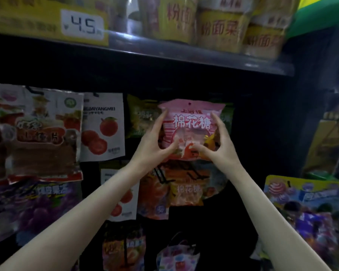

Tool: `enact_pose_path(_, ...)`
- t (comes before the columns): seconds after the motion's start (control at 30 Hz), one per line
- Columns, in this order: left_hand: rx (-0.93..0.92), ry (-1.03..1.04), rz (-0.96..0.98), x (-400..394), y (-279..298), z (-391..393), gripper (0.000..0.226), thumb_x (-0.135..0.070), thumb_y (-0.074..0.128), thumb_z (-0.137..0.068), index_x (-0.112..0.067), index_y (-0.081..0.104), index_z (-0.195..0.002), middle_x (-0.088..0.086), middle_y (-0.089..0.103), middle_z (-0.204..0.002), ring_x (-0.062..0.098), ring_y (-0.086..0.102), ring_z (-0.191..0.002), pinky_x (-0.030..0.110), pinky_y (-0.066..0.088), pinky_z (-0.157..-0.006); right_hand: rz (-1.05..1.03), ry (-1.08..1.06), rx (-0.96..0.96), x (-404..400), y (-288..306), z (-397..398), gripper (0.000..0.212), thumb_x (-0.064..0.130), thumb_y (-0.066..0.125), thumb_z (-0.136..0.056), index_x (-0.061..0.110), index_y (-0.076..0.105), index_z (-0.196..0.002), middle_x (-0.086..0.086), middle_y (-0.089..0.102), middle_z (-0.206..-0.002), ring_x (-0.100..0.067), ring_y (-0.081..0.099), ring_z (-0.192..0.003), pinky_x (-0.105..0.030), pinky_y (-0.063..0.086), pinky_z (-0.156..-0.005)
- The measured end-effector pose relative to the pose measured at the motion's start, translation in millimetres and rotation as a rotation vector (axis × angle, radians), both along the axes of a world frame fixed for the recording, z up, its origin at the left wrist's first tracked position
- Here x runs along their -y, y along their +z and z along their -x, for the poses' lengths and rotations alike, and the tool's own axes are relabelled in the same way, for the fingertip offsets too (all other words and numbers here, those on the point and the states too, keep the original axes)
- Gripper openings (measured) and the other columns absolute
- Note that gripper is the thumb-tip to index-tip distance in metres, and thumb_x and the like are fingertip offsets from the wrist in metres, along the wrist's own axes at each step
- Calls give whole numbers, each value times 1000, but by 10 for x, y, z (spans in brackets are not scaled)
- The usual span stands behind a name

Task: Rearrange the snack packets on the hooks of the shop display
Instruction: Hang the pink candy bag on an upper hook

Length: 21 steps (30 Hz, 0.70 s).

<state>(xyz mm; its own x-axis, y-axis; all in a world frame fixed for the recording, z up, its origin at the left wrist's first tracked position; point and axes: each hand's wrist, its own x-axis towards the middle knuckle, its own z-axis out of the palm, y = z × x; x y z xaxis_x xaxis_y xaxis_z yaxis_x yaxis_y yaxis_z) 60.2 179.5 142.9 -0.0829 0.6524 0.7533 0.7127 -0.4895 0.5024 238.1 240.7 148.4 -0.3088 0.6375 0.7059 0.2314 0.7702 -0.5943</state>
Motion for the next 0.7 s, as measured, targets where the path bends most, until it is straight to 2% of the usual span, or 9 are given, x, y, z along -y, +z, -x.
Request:
enact_pose_path(0.07, 1, -24, 2, -103, 19, -80, 79, -33, 63, -86, -39, 7, -142, -21, 19, -143, -15, 13, -127, -9, 12, -93, -9, -19, -40, -79, -33, -74, 87, 36, 72, -74, 36, 19, -143, 10, 20, -153, -7, 18, -140, -26, 19, -112)
enact_pose_path(0.13, -8, -34, 35, -203, 57, -181, 78, -34, 61, -87, -35, 8, -145, -17, 17, -149, -10, 14, -131, -4, 14, -98, 9, -36, -64, -185, -42, -165, 87, 37, 72, -74, 34, 20, -145, 9, 21, -153, -7, 19, -140, -33, 21, -116)
enact_pose_path(0.23, -32, -36, 40, -383, 118, -335, 76, -32, 59, -89, -29, 11, -148, -11, 16, -154, -4, 15, -136, 9, 18, -105, 3, -70, -73, -345, 4, -289, 86, 38, 71, -76, 32, 21, -146, 9, 22, -153, -9, 21, -141, -41, 25, -115)
enact_pose_path(0.3, -34, -21, 28, -511, 146, -402, 73, -28, 59, -90, -29, 14, -148, -10, 16, -155, 0, 14, -139, 16, 18, -111, 6, -80, -74, -441, 56, -343, 86, 38, 71, -76, 30, 22, -146, 7, 23, -153, -11, 23, -140, -42, 27, -114)
enact_pose_path(0.4, -31, -3, 46, -656, 149, -447, 70, -25, 57, -92, -30, 15, -148, -8, 15, -155, 6, 13, -142, 35, 23, -116, 27, -76, -62, -528, 109, -373, 87, 38, 71, -76, 29, 21, -146, 5, 24, -153, -13, 24, -140, -41, 28, -114)
enact_pose_path(0.47, -34, 5, 46, -686, 134, -456, 67, -29, 54, -93, -33, 15, -147, -10, 13, -156, 5, 11, -142, 35, 22, -116, 27, -72, -49, -553, 110, -376, 88, 39, 70, -76, 30, 20, -147, 4, 24, -153, -14, 24, -140, -40, 28, -114)
enact_pose_path(0.6, -53, 22, 20, -644, 116, -447, 60, -37, 49, -94, -38, 17, -145, -11, 14, -155, 4, 10, -142, 26, 18, -114, 64, -50, -31, -569, 83, -383, 89, 42, 68, -76, 29, 17, -147, 3, 24, -153, -15, 27, -139, -39, 30, -113)
enact_pose_path(0.7, -34, 43, 9, -603, 142, -467, 57, -41, 48, -92, -43, 20, -142, -10, 17, -154, 4, 15, -140, 19, 19, -107, 147, 7, -80, -578, 100, -391, 100, 57, 66, -63, 30, 19, -147, 2, 28, -152, -15, 30, -138, -42, 33, -111)
